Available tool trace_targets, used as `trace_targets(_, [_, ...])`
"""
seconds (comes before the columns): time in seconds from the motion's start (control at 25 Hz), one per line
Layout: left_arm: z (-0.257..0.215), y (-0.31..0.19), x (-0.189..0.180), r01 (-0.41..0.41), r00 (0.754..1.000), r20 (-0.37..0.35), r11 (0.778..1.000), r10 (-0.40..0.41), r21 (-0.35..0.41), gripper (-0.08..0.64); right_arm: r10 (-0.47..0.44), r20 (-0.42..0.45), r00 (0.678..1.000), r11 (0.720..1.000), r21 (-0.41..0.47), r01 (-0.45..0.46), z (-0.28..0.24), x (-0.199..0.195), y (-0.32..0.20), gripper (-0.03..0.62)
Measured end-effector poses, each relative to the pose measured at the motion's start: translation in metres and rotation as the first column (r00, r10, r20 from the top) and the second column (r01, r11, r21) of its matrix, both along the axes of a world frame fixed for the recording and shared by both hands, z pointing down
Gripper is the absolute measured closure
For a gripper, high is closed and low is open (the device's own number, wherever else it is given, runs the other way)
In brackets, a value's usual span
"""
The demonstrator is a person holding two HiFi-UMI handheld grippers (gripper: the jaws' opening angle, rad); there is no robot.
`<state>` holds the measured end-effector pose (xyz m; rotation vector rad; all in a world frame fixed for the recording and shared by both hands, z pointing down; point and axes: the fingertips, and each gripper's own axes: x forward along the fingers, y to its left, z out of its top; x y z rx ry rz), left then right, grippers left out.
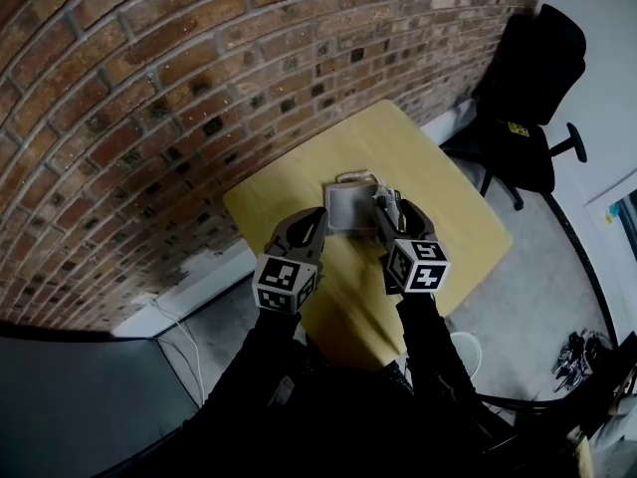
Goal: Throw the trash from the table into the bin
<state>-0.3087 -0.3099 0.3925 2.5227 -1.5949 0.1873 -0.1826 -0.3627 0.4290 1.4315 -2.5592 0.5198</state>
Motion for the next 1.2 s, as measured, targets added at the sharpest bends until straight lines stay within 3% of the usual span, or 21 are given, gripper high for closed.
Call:
trace_targets(0.44, [0.01,-0.003,-0.005,0.026,1.0,0.01,1.0,-0.026,-0.016,0.554,-0.075,-0.002,0.997,0.983,-0.166,0.074,0.042,-0.014,-0.003,0.341])
trace_targets(0.8, [0.016,-0.001,-0.012,0.041,0.999,0.023,0.999,-0.04,-0.034,0.554,-0.124,-0.011,0.992,0.971,-0.205,0.119,0.05,-0.029,-0.002,0.352])
trace_targets(0.96, [0.017,-0.001,-0.014,0.042,0.999,0.026,0.998,-0.041,-0.038,0.554,-0.102,-0.019,0.995,0.972,-0.213,0.096,0.05,-0.029,0.001,0.516])
trace_targets(1.2, [0.017,0.001,-0.019,0.047,0.999,0.022,0.998,-0.046,-0.034,0.554,-0.1,-0.004,0.995,0.979,-0.181,0.097,0.048,-0.029,0.001,0.577])
